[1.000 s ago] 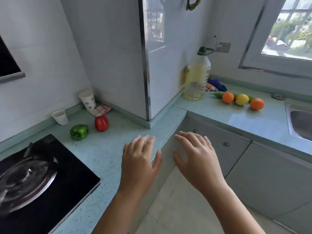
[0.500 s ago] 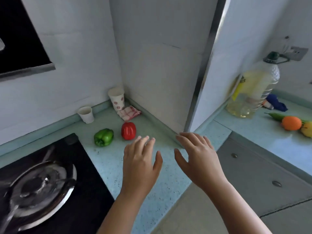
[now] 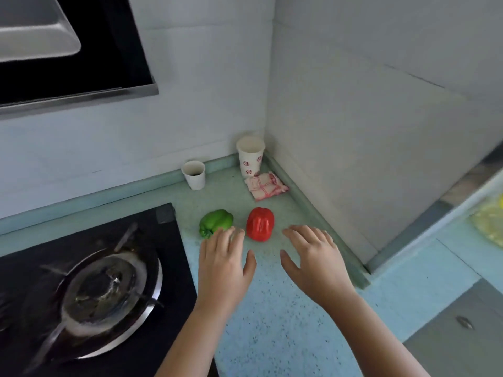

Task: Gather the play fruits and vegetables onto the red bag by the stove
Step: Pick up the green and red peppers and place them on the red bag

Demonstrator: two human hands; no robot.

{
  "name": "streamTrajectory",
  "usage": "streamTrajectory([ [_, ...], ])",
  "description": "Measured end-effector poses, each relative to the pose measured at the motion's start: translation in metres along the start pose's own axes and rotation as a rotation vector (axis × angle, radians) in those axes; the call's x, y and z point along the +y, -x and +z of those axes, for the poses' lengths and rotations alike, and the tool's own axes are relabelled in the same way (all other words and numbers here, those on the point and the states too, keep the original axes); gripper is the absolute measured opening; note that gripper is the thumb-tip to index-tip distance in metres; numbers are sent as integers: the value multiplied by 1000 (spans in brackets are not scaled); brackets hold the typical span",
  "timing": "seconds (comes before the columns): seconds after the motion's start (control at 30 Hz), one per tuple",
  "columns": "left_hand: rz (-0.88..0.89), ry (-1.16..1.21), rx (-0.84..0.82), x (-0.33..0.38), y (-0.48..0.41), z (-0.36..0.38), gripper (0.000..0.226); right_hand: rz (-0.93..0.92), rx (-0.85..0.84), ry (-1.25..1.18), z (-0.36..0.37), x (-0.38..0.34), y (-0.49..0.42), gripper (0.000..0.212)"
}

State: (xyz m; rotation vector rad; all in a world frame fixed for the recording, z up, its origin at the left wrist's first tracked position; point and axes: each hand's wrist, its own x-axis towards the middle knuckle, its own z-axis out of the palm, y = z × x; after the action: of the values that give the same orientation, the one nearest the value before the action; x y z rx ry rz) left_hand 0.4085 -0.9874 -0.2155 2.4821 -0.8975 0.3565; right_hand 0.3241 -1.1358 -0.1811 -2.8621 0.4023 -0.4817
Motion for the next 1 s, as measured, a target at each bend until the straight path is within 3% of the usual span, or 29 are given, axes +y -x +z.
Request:
streamTrajectory([
  [0.2, -113, -61, 18, -33, -25, 21, 40, -35, -79, -88, 45, 14, -50, 33],
  [0.47, -215, -80, -50, -69, -55, 62, 49, -19, -190, -134, 98, 28, -92, 51],
  [1.0, -236, -2, -158, -106, -65, 105, 64, 119, -372, -295, 139, 24, -109, 62],
])
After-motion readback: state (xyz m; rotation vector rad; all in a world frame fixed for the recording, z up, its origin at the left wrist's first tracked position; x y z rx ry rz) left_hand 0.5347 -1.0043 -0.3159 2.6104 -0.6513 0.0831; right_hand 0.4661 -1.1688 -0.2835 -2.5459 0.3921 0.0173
